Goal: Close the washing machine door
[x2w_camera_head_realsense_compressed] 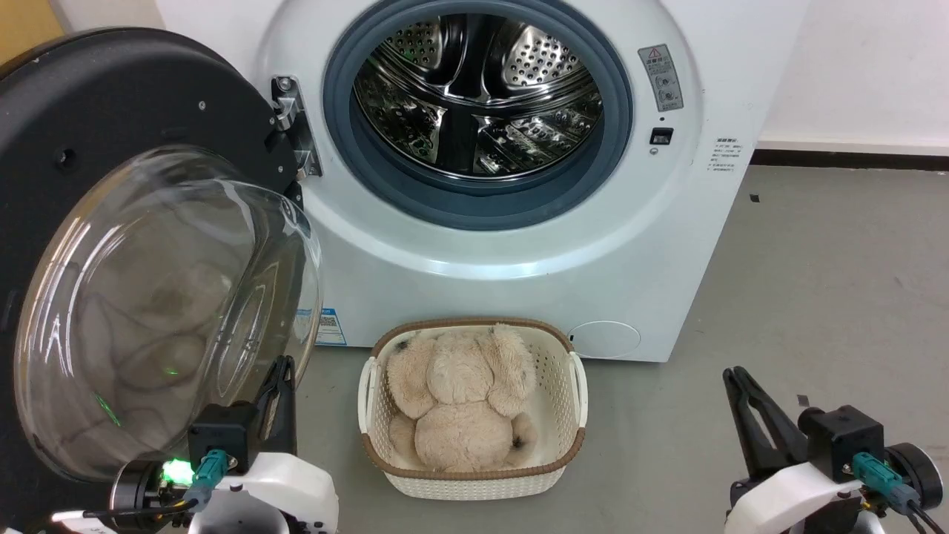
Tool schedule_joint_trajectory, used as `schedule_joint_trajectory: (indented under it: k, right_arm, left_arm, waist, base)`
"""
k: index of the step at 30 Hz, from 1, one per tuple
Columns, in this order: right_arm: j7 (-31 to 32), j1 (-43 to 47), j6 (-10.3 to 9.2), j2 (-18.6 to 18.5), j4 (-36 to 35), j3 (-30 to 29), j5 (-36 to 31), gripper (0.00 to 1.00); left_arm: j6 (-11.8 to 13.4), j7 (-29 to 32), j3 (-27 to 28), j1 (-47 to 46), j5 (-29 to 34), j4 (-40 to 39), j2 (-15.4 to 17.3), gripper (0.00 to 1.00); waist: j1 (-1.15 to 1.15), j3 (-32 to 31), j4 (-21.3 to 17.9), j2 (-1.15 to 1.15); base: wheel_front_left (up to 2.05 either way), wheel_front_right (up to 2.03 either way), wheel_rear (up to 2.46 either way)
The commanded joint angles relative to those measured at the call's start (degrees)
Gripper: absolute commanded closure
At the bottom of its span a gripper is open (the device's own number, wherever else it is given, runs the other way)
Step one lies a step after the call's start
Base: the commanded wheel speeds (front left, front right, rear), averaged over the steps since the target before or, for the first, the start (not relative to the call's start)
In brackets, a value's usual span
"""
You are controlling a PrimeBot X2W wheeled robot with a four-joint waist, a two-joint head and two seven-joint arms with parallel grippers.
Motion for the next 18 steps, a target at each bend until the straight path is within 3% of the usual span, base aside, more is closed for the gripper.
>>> schedule_joint_trajectory:
  k: [1, 12, 13, 14, 18]
  right_arm:
    - [0.0, 0.0, 0.0, 0.0, 0.0, 0.0, 0.0, 0.0]
    - [-1.3, 0.0, 0.0, 0.0, 0.1, -0.9, 0.9, 0.0]
    - [-1.4, 0.0, 0.0, 0.0, 0.0, -1.0, 1.0, 0.0]
    - [-1.5, 0.0, 0.0, 0.0, 0.0, -1.0, 1.0, 0.0]
    - [-2.0, -0.1, 0.01, 0.0, 0.0, -1.4, 1.4, 0.0]
  left_arm:
    - [0.1, 0.0, 0.0, 0.0, 0.0, 0.0, 0.0, 0.0]
    - [1.8, -1.2, -0.6, 0.0, -0.2, 0.1, 0.0, 0.0]
    - [1.9, -1.4, -0.7, -0.1, -0.2, 0.1, 0.0, 0.71]
    - [2.1, -1.5, -0.8, -0.1, -0.2, 0.1, 0.0, 1.0]
    - [2.4, -2.0, -1.1, -0.5, -0.2, 0.0, 0.1, 1.0]
  waist:
    - [0.0, 0.0, 0.0, 0.0]
    - [0.0, 0.1, 0.1, 0.0]
    - [0.0, 0.2, 0.1, 0.0]
    - [0.0, 0.2, 0.1, 0.0]
    - [0.0, 0.2, 0.3, 0.0]
  base:
    - [0.0, 0.0, 0.0]
    - [0.0, 0.0, 0.0]
    - [0.0, 0.0, 0.0]
    - [0.0, 0.0, 0.0]
    - [0.0, 0.0, 0.0]
